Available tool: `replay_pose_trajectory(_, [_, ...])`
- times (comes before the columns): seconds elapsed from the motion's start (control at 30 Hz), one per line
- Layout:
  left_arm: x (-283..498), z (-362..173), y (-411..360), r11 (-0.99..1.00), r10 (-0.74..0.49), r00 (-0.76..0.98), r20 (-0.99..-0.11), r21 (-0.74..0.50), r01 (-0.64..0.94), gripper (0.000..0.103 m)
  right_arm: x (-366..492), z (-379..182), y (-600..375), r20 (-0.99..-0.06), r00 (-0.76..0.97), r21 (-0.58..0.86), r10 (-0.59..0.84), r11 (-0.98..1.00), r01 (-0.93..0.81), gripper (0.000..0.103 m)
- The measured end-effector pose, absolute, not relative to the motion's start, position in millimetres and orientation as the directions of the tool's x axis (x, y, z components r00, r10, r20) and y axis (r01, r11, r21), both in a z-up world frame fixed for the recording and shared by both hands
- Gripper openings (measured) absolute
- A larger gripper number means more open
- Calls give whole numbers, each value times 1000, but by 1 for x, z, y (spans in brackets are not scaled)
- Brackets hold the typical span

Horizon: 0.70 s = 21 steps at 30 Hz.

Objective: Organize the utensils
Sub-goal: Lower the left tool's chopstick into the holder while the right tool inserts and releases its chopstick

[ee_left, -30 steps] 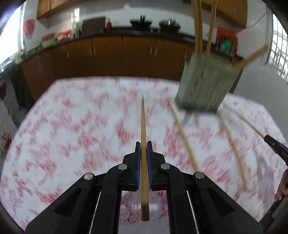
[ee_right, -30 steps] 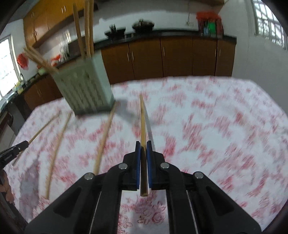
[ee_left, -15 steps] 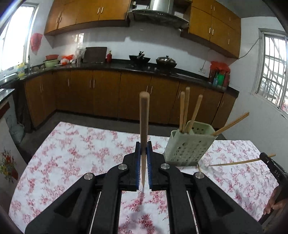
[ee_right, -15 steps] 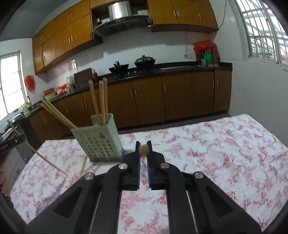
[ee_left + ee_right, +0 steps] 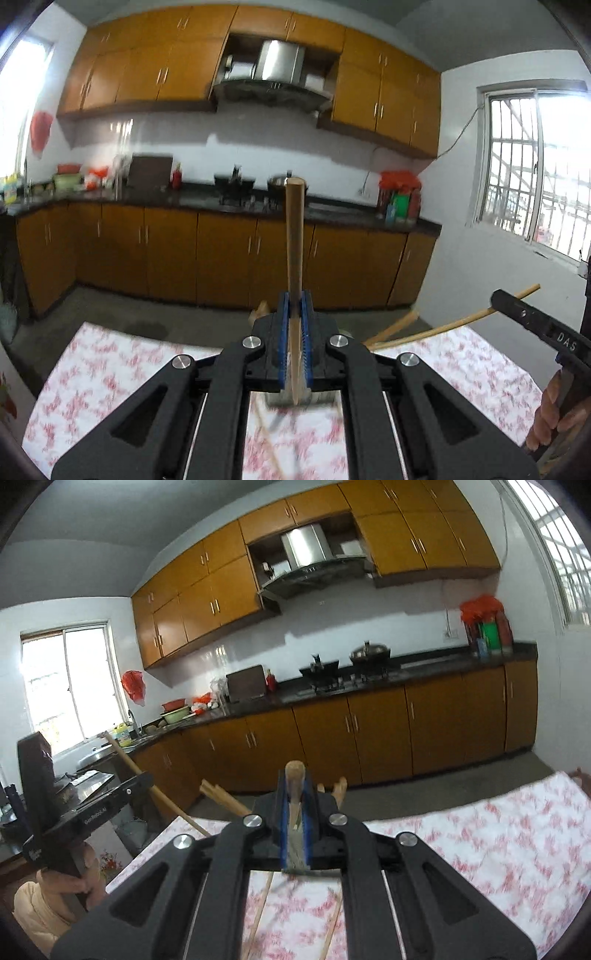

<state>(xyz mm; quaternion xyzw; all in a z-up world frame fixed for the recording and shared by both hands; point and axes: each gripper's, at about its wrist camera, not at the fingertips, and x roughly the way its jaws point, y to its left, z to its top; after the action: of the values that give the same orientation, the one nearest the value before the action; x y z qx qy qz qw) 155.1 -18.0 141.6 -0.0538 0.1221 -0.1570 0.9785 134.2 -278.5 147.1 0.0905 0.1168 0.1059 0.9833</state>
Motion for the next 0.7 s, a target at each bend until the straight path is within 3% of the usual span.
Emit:
replay_pose_trajectory(0.2, [181,162,-46,961,-265,959,-105,-112,253,7,176,164,-256,-307,936,105,171,984,-145,8])
replay_pose_trajectory(0.3, [202,159,-56,967,-242,966,-86,-107,233,7,202,164,-246,-356,921,73,160,987,-143,8])
replay_pose_trajectory(0.7, [244,102,-64,955,-269,944,-189,-182,236,8,256,128,-249,-459,867,138,191,980,-142,11])
